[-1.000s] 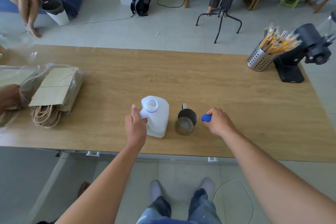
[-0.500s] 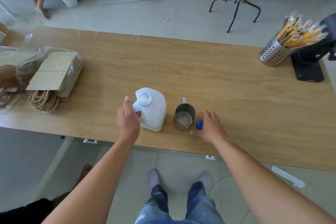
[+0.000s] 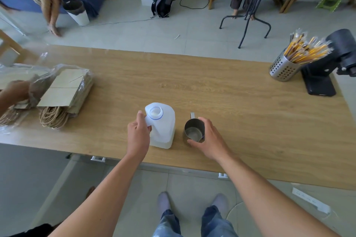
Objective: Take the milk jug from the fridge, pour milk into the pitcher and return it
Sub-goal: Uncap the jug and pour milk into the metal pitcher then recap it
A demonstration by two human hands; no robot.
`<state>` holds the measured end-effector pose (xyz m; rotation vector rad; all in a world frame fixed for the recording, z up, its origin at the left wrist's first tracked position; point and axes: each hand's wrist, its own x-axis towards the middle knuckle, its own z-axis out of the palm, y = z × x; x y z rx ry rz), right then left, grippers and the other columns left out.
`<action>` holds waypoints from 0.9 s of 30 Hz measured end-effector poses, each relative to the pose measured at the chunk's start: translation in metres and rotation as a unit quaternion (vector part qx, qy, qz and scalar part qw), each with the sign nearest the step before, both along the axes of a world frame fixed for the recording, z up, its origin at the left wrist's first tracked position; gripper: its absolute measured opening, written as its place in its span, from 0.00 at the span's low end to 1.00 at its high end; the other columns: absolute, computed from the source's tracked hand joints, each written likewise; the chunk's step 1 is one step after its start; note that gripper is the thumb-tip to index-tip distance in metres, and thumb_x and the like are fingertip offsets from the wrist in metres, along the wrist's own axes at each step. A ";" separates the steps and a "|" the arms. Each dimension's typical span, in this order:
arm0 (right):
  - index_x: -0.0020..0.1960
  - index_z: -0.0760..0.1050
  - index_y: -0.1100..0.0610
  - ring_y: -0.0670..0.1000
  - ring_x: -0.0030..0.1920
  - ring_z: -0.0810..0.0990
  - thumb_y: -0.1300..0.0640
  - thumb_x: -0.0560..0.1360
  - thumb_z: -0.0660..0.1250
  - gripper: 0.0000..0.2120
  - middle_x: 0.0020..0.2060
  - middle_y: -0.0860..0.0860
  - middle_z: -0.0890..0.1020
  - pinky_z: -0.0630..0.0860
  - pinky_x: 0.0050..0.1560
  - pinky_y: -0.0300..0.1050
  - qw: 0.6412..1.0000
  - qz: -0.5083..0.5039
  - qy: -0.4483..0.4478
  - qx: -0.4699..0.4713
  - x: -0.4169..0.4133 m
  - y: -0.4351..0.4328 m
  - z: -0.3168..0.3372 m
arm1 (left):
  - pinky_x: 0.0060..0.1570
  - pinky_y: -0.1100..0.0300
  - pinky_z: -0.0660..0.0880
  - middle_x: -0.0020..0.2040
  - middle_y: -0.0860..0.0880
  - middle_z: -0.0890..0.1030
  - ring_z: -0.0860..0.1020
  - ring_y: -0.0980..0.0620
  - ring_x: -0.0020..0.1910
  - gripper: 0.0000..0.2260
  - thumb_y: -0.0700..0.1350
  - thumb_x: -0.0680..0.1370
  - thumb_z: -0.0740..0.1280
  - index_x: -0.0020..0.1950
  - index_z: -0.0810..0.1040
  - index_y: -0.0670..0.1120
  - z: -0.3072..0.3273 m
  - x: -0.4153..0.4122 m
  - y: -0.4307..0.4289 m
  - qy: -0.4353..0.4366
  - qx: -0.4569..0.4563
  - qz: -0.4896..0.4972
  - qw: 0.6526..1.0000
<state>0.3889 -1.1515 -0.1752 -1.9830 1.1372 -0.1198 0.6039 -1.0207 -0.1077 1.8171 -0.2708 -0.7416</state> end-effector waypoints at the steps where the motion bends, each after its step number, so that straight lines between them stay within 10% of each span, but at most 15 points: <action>1: 0.83 0.58 0.44 0.49 0.70 0.76 0.39 0.73 0.81 0.47 0.76 0.43 0.70 0.77 0.70 0.54 1.000 -0.007 -0.008 0.006 0.000 0.001 -0.001 | 0.39 0.51 0.55 0.38 0.44 0.59 0.56 0.43 0.40 0.26 0.56 0.88 0.58 0.38 0.56 0.41 0.002 0.001 0.001 -0.007 0.003 -0.012 1.000; 14: 0.80 0.63 0.44 0.47 0.71 0.75 0.40 0.70 0.82 0.45 0.73 0.41 0.74 0.77 0.68 0.52 0.998 -0.056 -0.035 0.009 0.016 0.007 -0.013 | 0.36 0.56 0.64 0.33 0.53 0.71 0.67 0.54 0.33 0.28 0.61 0.89 0.59 0.39 0.70 0.42 0.028 0.021 0.019 -0.221 0.087 -0.312 0.920; 27: 0.84 0.62 0.52 0.52 0.73 0.76 0.50 0.74 0.82 0.45 0.78 0.49 0.71 0.73 0.67 0.43 0.998 -0.039 -0.040 0.013 0.023 0.005 -0.015 | 0.32 0.54 0.60 0.30 0.49 0.64 0.62 0.48 0.30 0.26 0.60 0.85 0.64 0.36 0.61 0.45 0.006 0.014 -0.017 -0.322 0.239 -0.356 0.844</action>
